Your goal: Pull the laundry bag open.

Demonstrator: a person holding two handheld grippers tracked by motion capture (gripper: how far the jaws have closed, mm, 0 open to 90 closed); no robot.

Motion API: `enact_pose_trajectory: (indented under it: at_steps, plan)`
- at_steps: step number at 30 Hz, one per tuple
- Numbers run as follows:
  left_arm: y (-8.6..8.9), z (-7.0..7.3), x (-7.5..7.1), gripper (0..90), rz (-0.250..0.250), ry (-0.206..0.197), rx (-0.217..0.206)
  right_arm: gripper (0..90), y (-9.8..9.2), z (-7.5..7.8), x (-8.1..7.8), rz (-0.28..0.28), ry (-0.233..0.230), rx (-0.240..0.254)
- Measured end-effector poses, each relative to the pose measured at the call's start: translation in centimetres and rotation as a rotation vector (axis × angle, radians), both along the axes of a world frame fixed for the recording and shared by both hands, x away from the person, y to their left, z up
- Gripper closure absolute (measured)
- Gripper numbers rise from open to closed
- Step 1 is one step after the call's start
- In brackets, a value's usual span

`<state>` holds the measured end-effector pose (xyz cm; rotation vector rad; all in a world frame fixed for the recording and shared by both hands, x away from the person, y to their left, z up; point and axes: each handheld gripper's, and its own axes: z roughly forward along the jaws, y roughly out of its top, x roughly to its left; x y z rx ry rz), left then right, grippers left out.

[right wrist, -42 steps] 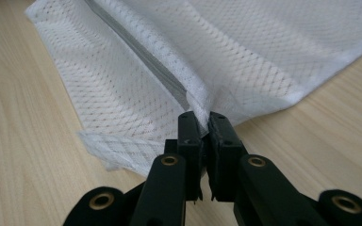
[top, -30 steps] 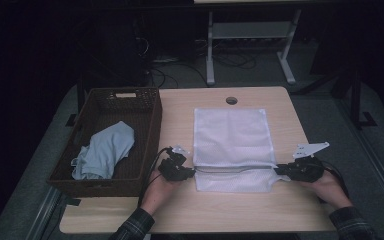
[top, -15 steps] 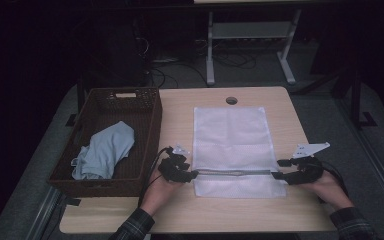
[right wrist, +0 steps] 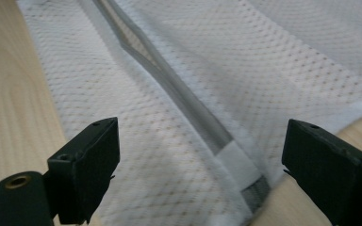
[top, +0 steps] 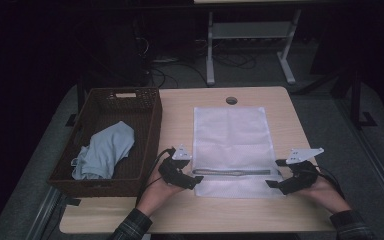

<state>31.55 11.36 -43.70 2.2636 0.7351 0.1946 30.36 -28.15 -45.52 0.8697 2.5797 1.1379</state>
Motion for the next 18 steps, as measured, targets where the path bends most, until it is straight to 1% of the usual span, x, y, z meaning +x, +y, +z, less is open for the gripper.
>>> enact_pose_trajectory:
  at_steps: [5, 7, 10, 12, 15, 18]
  plan:
    - [-0.1, 0.1, -0.4, 14.7, -0.027, -0.002, 0.007, 10.6, 0.9, 0.2, -1.0, 0.011, -0.02, -0.005]
    - [-0.1, 0.2, -0.6, 14.4, -0.032, -0.004, 0.01, 10.5, 1.3, 0.3, -1.3, 0.014, -0.023, 0.004]
    - [0.1, 0.4, -0.8, 14.2, -0.036, -0.004, 0.002, 10.5, 1.9, 0.4, -1.6, 0.023, -0.026, 0.01]
    - [0.1, 0.6, -1.0, 14.3, -0.039, 0.002, 0.004, 10.6, 2.3, 0.4, -1.7, 0.034, -0.027, 0.009]
    - [0.3, 1.1, -1.1, 14.4, -0.045, 0.002, 0.008, 10.6, 2.7, 0.4, -1.8, 0.04, -0.025, 0.004]
    - [0.4, 1.7, -1.0, 14.5, -0.047, 0.022, 0.009, 10.6, 3.0, 0.4, -1.9, 0.046, -0.025, -0.001]
